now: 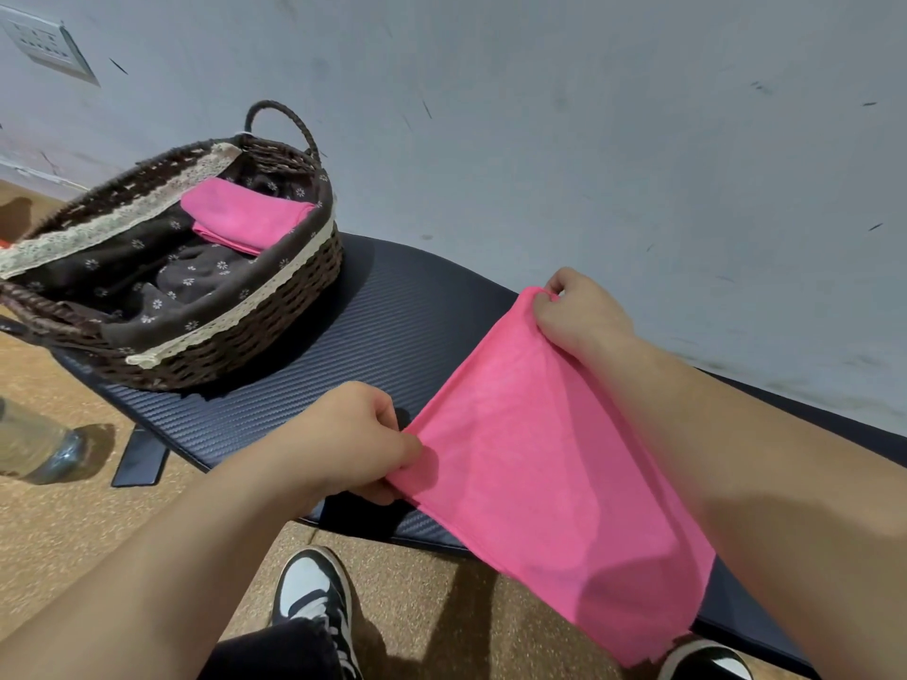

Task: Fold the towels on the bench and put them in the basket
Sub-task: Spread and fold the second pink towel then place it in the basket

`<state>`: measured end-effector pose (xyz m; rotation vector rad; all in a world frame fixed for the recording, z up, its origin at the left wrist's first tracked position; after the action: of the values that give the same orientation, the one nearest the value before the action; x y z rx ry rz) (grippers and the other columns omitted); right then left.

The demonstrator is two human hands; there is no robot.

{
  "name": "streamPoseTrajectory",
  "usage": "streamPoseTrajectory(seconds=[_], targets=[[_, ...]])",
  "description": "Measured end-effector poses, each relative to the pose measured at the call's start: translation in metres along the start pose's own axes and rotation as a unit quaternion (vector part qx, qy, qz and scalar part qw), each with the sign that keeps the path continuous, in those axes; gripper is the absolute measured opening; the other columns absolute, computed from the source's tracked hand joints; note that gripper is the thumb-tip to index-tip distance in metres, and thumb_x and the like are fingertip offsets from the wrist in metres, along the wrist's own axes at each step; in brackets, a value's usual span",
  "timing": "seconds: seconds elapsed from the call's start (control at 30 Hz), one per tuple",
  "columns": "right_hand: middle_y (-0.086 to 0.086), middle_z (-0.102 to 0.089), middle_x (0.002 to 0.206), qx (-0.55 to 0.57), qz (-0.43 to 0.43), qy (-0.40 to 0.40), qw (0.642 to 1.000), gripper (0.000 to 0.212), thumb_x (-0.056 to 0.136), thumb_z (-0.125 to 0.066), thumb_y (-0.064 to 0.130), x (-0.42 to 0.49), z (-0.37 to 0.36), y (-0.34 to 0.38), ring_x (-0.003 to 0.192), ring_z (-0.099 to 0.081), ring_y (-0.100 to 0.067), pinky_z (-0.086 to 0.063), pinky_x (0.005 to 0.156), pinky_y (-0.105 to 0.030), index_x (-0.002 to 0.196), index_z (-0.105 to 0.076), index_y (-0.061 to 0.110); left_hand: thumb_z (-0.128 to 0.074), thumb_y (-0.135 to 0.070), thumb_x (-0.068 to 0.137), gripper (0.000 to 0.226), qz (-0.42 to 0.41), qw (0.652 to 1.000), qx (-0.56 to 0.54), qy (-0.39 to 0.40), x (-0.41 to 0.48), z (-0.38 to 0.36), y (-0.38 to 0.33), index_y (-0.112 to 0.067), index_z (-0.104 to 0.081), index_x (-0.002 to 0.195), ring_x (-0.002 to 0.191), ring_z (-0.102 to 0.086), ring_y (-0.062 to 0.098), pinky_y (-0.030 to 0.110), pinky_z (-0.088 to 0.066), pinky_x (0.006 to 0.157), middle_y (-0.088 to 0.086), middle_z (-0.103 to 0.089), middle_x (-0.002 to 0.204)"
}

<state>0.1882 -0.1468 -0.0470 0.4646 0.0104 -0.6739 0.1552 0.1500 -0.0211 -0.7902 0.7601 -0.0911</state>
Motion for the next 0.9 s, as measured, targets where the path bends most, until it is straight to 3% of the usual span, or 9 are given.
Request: streamPoseTrajectory(seconds=[0.13,0.23,0.33,0.4,0.57,0.63,0.7,0.8,0.9], targets=[[0.003,-0.065,0.109,0.024,-0.009,-0.028,0.999,0.023,0.092,-0.053,0.042,-0.002,0.002,0.001,0.1,-0.062,-0.026,-0.043,0.079,-0.036,0.11,-0.058,0.029,-0.075,-0.011,0.079,0.017,0.006,0.998,0.065,-0.024,0.004,0.004,0.004,-0.006,-0.063,0.09,0.059,-0.076,0.031,0.042,-0.065,0.056,0.017,-0.077,0.071],[0.0,-0.059,0.123,0.008,0.069,-0.08,0.994,0.037,0.093,-0.057,0.042,-0.008,0.005,0.006,0.11,-0.059,-0.025,-0.05,0.086,-0.04,0.127,-0.056,0.027,-0.078,-0.025,0.08,0.023,-0.006,0.986,0.162,-0.033,0.003,0.009,0.005,-0.013,-0.06,0.088,0.056,-0.074,0.028,0.035,-0.061,0.051,0.009,-0.074,0.06],[-0.001,-0.057,0.13,0.01,0.102,-0.068,0.992,0.039,0.097,-0.053,0.044,-0.014,0.009,0.002,0.115,-0.059,-0.023,-0.051,0.091,-0.042,0.132,-0.056,0.026,-0.079,-0.047,0.077,0.033,-0.069,0.945,0.294,-0.126,-0.002,0.026,-0.002,-0.022,-0.058,0.079,0.072,-0.067,0.021,0.033,-0.056,0.064,-0.004,-0.068,0.071],[-0.003,-0.057,0.131,-0.016,0.113,-0.049,0.992,0.038,0.099,-0.05,0.041,-0.023,0.011,-0.006,0.117,-0.059,-0.025,-0.05,0.092,-0.043,0.132,-0.057,0.025,-0.072,-0.048,0.079,0.03,-0.106,0.922,0.326,-0.179,-0.011,0.029,-0.011,-0.024,-0.055,0.077,0.077,-0.061,0.02,0.034,-0.052,0.069,-0.006,-0.063,0.076],[-0.007,-0.058,0.128,-0.122,0.169,-0.066,0.976,0.037,0.1,-0.046,0.042,-0.069,0.017,-0.036,0.119,-0.056,-0.033,-0.047,0.099,-0.046,0.126,-0.063,0.022,-0.051,-0.042,0.096,0.024,-0.167,0.901,0.383,-0.118,-0.038,-0.033,-0.037,-0.019,-0.058,0.096,0.096,-0.063,0.03,0.037,-0.052,0.078,-0.001,-0.054,0.094],[-0.009,-0.048,0.146,-0.18,0.13,-0.012,0.975,0.049,0.102,-0.038,0.052,-0.084,0.016,-0.055,0.136,-0.045,-0.034,-0.037,0.112,-0.051,0.144,-0.051,0.031,-0.047,-0.047,0.101,0.033,-0.158,0.873,0.452,-0.087,-0.05,-0.064,-0.041,-0.018,-0.059,0.111,0.102,-0.063,0.029,0.036,-0.046,0.074,0.002,-0.054,0.1],[-0.011,-0.022,0.168,-0.204,0.086,0.067,0.973,0.06,0.104,-0.023,0.061,-0.096,0.015,-0.075,0.155,-0.021,-0.032,-0.019,0.124,-0.056,0.161,-0.022,0.041,-0.041,-0.059,0.101,0.052,-0.131,0.846,0.511,-0.078,-0.054,-0.082,-0.04,-0.015,-0.057,0.122,0.108,-0.062,0.031,0.037,-0.046,0.077,0.008,-0.061,0.114],[-0.006,0.019,0.172,-0.196,0.036,0.138,0.97,0.069,0.101,-0.008,0.069,-0.118,0.013,-0.1,0.159,0.015,-0.029,0.006,0.127,-0.056,0.162,0.011,0.044,-0.027,-0.073,0.097,0.077,-0.09,0.83,0.544,-0.088,-0.049,-0.089,-0.036,-0.01,-0.048,0.137,0.118,-0.056,0.038,0.046,-0.049,0.093,0.019,-0.057,0.13],[-0.013,0.029,0.168,-0.219,-0.025,0.15,0.964,0.079,0.095,-0.003,0.077,-0.143,0.019,-0.115,0.158,0.02,-0.032,0.001,0.126,-0.06,0.16,0.023,0.038,-0.026,-0.076,0.096,0.084,-0.082,0.848,0.518,-0.071,-0.031,-0.091,-0.036,-0.013,-0.036,0.151,0.133,-0.044,0.047,0.054,-0.046,0.102,0.025,-0.04,0.151]])
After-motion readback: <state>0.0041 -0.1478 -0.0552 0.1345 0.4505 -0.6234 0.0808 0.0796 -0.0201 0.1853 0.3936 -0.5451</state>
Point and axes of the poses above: each hand's wrist, its own x-axis towards the middle knuckle, its own z-axis out of the back of the hand, y = z × x, the point moved 4 cm from there along x, towards the middle knuckle
